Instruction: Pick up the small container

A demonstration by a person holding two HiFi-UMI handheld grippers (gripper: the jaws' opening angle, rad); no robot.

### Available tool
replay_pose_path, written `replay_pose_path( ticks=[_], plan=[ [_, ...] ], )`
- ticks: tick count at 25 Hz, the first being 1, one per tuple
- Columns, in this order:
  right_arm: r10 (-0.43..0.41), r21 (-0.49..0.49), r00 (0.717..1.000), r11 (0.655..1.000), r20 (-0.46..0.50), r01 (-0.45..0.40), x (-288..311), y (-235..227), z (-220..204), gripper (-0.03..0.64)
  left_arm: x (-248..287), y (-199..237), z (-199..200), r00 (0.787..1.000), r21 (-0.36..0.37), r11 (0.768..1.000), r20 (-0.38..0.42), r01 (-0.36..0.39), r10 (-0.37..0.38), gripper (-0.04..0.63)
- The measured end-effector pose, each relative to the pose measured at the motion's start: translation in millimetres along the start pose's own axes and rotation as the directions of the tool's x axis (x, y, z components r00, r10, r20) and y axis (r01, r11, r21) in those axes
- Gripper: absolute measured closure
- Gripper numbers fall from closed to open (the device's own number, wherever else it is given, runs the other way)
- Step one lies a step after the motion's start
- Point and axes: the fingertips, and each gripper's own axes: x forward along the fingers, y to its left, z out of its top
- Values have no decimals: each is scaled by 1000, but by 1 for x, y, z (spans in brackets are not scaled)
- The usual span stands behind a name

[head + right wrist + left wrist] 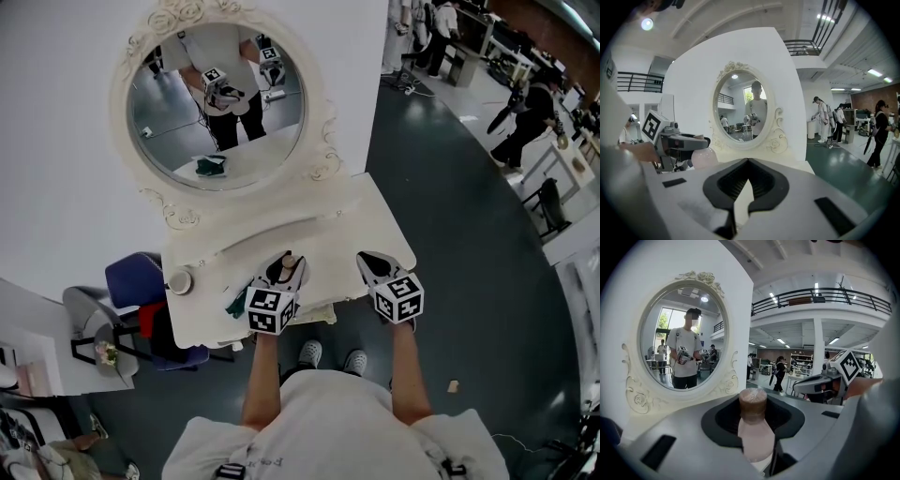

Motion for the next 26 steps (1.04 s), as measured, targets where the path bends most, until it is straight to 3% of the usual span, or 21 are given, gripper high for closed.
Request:
replay_pose_path(
  ticks=[8,14,26],
  plan=[
    [10,12,1000,1000,-6,-10,4,1,-1,601,5,-2,6,1000,13,1000,11,12,-13,451],
    [12,80,999,997,43,-16,3,-6,5,601,5,1,8,1000,12,1000,21,6,-6,451],
    [28,74,999,997,42,-31,7,-4,6,601,4,5,6,1000,1,1000,17,-14,14,451]
  ],
)
